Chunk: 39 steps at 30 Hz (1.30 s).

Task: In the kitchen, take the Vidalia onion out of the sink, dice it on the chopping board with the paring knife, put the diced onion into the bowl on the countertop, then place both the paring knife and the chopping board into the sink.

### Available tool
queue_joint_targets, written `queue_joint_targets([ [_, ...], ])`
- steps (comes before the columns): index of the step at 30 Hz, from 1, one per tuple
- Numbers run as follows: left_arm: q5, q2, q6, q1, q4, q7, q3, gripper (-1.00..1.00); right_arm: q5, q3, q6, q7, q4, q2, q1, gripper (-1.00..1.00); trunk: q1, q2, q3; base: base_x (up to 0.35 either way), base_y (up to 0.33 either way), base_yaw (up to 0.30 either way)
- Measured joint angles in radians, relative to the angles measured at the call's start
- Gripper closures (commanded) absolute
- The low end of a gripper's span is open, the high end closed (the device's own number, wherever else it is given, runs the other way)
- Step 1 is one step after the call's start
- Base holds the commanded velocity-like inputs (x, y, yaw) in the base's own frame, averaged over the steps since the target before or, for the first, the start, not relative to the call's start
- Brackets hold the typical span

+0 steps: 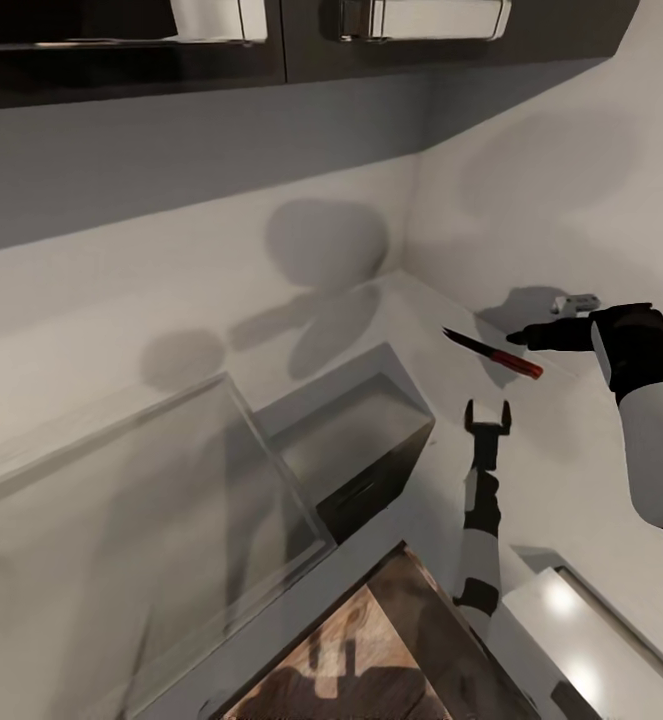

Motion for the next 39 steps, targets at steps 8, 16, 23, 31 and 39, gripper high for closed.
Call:
queue_joint_targets([
  [8, 0.0, 0.0, 0.0, 0.0, 0.0, 0.0, 0.0, -1.0, 0.0, 0.0, -0.003, 0.002, 0.0, 0.0, 0.001, -1.0, 0.0, 0.0, -0.013, 0.0, 0.0, 0.0],
  [16, 0.0, 0.0, -0.001, 0.0, 0.006, 0.0, 0.0, -1.0, 0.0, 0.0, -0.003, 0.002, 0.0, 0.0, 0.002, -1.0, 0.0, 0.0, -0.026, 0.0, 0.0, 0.0],
  [23, 0.0, 0.0, -0.001, 0.0, 0.007, 0.0, 0.0, -1.0, 0.0, 0.0, -0.003, 0.002, 0.0, 0.0, 0.002, -1.0, 0.0, 0.0, -0.037, 0.0, 0.0, 0.0],
  [31, 0.0, 0.0, -0.001, 0.0, 0.009, 0.0, 0.0, -1.0, 0.0, -0.001, -0.003, 0.002, 0.0, -0.016, 0.001, -1.0, 0.0, 0.0, -0.05, 0.0, 0.0, 0.0],
  [39, 0.0, 0.0, -0.003, 0.0, 0.016, 0.0, 0.001, -1.0, -0.001, -0.001, -0.021, 0.002, -0.001, -0.03, 0.001, -1.0, 0.0, 0.0, -0.062, 0.0, 0.0, 0.0],
])
